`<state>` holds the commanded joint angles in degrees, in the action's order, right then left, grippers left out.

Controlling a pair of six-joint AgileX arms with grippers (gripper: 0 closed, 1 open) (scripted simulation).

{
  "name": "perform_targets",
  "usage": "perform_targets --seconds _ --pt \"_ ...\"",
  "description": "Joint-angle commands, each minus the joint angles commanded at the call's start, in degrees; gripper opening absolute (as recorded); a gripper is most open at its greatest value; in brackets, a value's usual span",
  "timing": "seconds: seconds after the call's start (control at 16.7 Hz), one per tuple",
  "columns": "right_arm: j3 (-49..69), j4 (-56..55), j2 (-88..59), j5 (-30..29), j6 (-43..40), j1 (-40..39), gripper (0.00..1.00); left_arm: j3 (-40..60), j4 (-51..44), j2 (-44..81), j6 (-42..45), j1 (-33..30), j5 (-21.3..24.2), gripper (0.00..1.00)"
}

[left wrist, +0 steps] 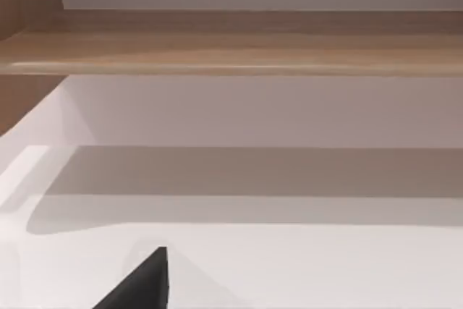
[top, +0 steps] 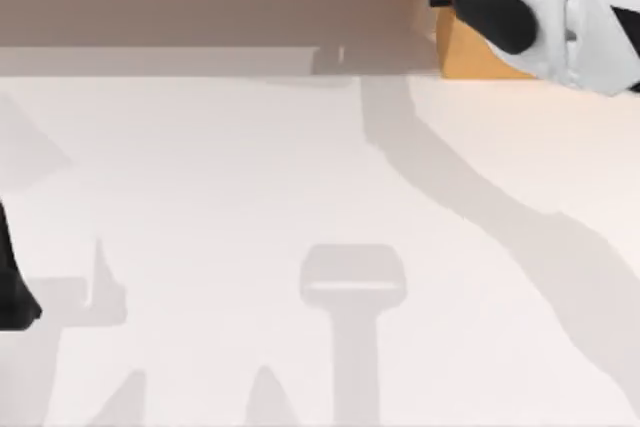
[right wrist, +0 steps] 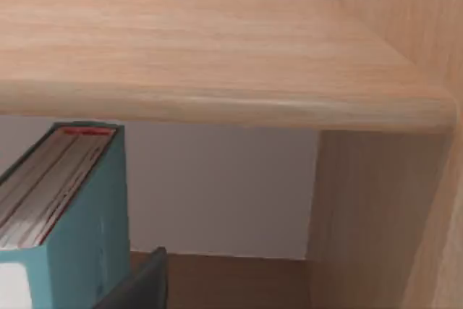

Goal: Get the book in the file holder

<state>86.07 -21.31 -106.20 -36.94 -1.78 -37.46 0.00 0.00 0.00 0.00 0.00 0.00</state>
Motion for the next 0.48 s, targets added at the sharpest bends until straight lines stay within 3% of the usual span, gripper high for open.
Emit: perform_targets --seconds 0.48 --pt "23.54 -7.02 -31.55 -8.21 1.09 -6.02 1.00 0.00 0.00 0.00 0.00 0.00 0.00 1.00"
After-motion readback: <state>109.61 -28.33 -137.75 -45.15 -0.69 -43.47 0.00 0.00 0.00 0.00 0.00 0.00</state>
